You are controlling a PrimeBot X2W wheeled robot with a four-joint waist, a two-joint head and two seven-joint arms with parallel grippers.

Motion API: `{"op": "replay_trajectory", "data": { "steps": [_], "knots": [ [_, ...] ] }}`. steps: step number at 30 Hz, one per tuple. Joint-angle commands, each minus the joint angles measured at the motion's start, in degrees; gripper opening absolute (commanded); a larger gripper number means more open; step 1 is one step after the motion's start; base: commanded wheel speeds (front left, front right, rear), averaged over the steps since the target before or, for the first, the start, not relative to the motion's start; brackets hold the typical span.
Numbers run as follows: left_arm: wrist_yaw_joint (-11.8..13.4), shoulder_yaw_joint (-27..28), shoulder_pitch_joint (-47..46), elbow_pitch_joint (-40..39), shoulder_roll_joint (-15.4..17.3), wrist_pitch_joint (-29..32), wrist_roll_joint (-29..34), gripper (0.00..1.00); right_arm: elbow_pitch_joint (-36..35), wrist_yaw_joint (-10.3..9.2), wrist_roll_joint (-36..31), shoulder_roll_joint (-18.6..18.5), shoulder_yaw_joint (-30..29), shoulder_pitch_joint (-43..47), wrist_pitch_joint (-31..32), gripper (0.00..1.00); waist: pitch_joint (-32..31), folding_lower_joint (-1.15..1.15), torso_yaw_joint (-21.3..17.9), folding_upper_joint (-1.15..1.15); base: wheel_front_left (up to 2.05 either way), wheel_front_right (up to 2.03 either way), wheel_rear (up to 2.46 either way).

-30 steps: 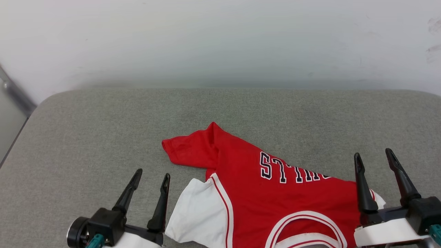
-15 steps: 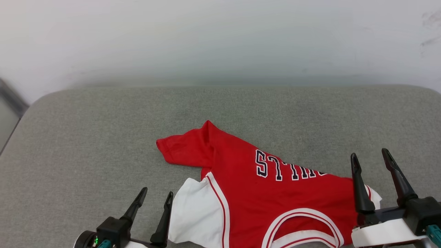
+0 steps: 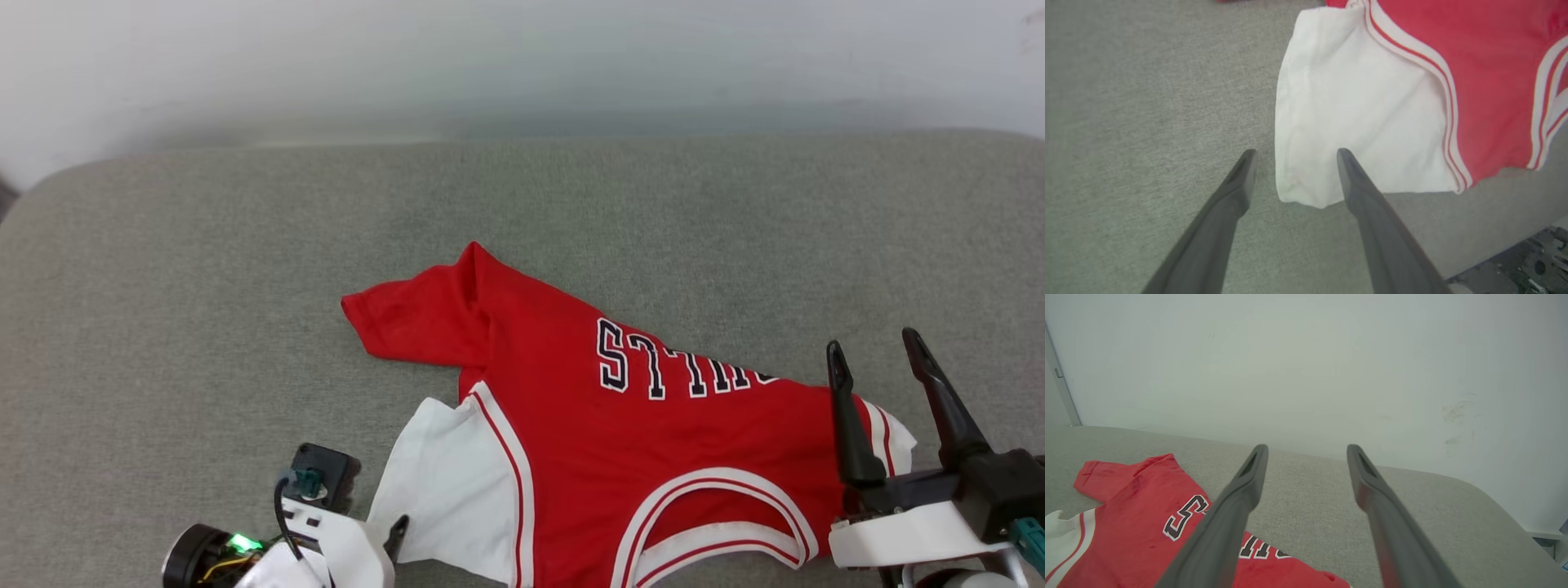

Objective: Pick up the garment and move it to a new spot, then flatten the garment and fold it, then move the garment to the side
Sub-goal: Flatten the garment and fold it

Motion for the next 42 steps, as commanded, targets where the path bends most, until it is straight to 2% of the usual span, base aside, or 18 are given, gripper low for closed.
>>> {"op": "replay_trajectory", "data": {
  "steps": [1, 6, 12, 13, 14, 18, 28, 32, 35, 36, 37, 38, 42],
  "knots": [
    [0.7, 0.1, -0.4, -0.4, 0.4, 1.8, 0.2, 1.0, -0.4, -0.02, 0.2, 0.1, 0.2, -1.2, -0.1, 1.0, 1.5, -0.01, -0.5, 0.0, 0.0, 0.0, 0.0],
    [2.7, 0.4, -0.8, -1.2, 1.1, 6.3, 0.6, 1.0, -0.6, -0.02, 0.2, 0.1, 0.3, -2.2, -0.1, 1.0, 4.0, -0.01, -1.3, 0.0, 0.0, 0.0, 0.0],
    [2.6, -0.3, 0.2, 1.0, 0.7, 8.3, -0.9, 1.0, -0.7, -0.02, 0.0, 0.1, -0.1, -2.8, -0.1, 1.0, 5.9, -0.01, -1.6, 0.0, 0.0, 0.0, 0.0],
    [2.8, -0.3, 0.3, 1.6, 0.8, 8.5, -0.8, 0.38, -0.7, -0.02, -0.1, 0.1, -0.2, -2.9, -0.1, 1.0, 6.1, -0.01, -1.6, 0.0, 0.0, 0.0, 0.0],
    [3.1, -0.3, 0.2, 2.2, 1.0, 8.7, -0.5, 0.0, -0.7, -0.02, -0.1, 0.1, -0.2, -3.0, -0.1, 1.0, 6.1, -0.01, -1.6, 0.0, 0.0, 0.0, 0.0],
    [4.4, 0.7, -0.5, 3.9, 0.7, 6.5, 0.1, 0.0, -0.3, -0.02, -0.4, 0.1, -0.3, -3.0, -0.1, 1.0, 5.9, -0.01, -1.1, 0.0, 0.0, 0.0, 0.0],
    [9.4, 6.9, 0.3, 6.6, 1.0, -4.7, 1.0, 0.0, 1.0, -0.02, -1.1, 0.1, 0.1, -1.3, -0.1, 1.0, 2.5, -0.01, 0.3, 0.0, 0.0, 0.0, 0.0],
    [10.2, 8.4, 1.3, 7.4, 1.6, -6.0, 0.4, 0.0, 1.3, -0.02, -1.1, 0.1, 0.0, -1.0, -0.1, 1.0, 1.8, -0.01, 0.6, 0.0, 0.0, 0.0, 0.0],
    [9.7, 8.8, 2.1, 7.6, 1.7, -6.5, -0.2, 0.0, 1.6, -0.02, -1.2, 0.1, 0.1, -0.8, -0.1, 1.0, 1.3, -0.01, 0.8, 0.0, 0.0, 0.0, 0.0],
    [9.1, 8.4, 2.2, 7.5, 1.9, -6.6, -0.4, 0.13, 1.7, -0.02, -1.2, 0.1, 0.1, -0.8, -0.1, 1.0, 1.2, -0.01, 0.9, 0.0, 0.0, 0.0, 0.0],
    [8.9, 8.3, 2.1, 7.4, 1.8, -7.2, -0.5, 0.84, 1.8, -0.02, -1.1, 0.1, 0.1, -0.7, -0.1, 1.0, 1.0, -0.01, 1.0, 0.0, 0.0, 0.0, 0.0],
    [8.7, 8.1, 1.8, 7.2, 1.7, -8.0, -0.4, 1.0, 2.0, -0.02, -1.1, 0.1, 0.0, -0.6, -0.1, 1.0, 0.8, -0.01, 1.1, 0.0, 0.0, 0.0, 0.0],
    [7.1, 7.6, 0.4, 6.5, 0.9, -14.6, -0.1, 1.0, 2.2, -0.02, -0.9, 0.1, -0.7, -0.3, -0.1, 1.0, -0.4, -0.01, 1.4, 0.0, 0.0, 0.0, 0.0]
  ]
}}
